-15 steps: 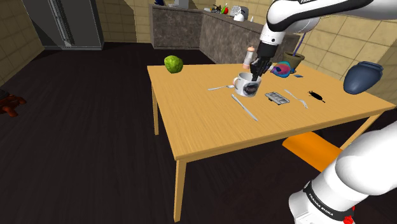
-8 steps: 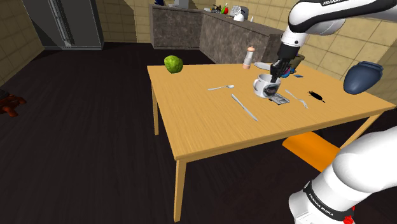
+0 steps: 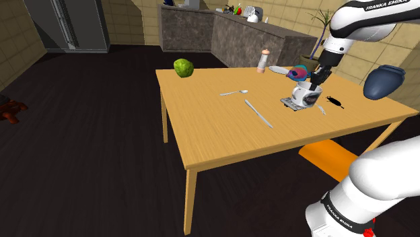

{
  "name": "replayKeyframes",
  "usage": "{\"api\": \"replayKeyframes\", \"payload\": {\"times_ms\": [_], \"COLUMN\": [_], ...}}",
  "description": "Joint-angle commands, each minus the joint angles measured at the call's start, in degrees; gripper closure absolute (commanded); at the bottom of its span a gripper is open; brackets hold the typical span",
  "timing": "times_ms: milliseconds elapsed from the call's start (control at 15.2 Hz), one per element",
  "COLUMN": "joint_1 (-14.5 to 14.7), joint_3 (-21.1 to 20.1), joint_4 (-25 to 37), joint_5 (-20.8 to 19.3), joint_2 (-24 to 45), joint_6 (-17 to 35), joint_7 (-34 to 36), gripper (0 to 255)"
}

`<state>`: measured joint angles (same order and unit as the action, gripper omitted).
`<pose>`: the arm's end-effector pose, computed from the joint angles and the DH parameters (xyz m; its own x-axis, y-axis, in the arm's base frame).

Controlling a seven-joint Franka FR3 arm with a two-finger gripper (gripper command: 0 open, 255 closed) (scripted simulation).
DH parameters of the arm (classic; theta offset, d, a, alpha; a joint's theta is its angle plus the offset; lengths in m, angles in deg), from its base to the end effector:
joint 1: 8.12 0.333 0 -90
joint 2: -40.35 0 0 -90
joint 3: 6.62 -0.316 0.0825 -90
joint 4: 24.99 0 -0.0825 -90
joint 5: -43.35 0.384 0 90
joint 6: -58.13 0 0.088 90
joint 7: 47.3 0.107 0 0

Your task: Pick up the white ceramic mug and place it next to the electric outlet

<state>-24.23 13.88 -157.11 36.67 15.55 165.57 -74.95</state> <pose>0.3305 -0.2711 0.4991 0.9961 -0.0880 0.0005 -0.0879 -0.9953 -0.0414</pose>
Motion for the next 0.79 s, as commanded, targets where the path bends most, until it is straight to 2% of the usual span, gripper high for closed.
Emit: {"api": "replayKeyframes", "payload": {"times_ms": [0, 726], "joint_1": [-1.07, -1.16], "joint_3": [1.99, 3.30], "joint_4": [0.64, -6.12], "joint_5": [-0.84, -1.02], "joint_2": [0.09, 2.27], "joint_6": [-0.40, 8.49], "joint_7": [-2.77, -3.24], "gripper": [255, 255]}}
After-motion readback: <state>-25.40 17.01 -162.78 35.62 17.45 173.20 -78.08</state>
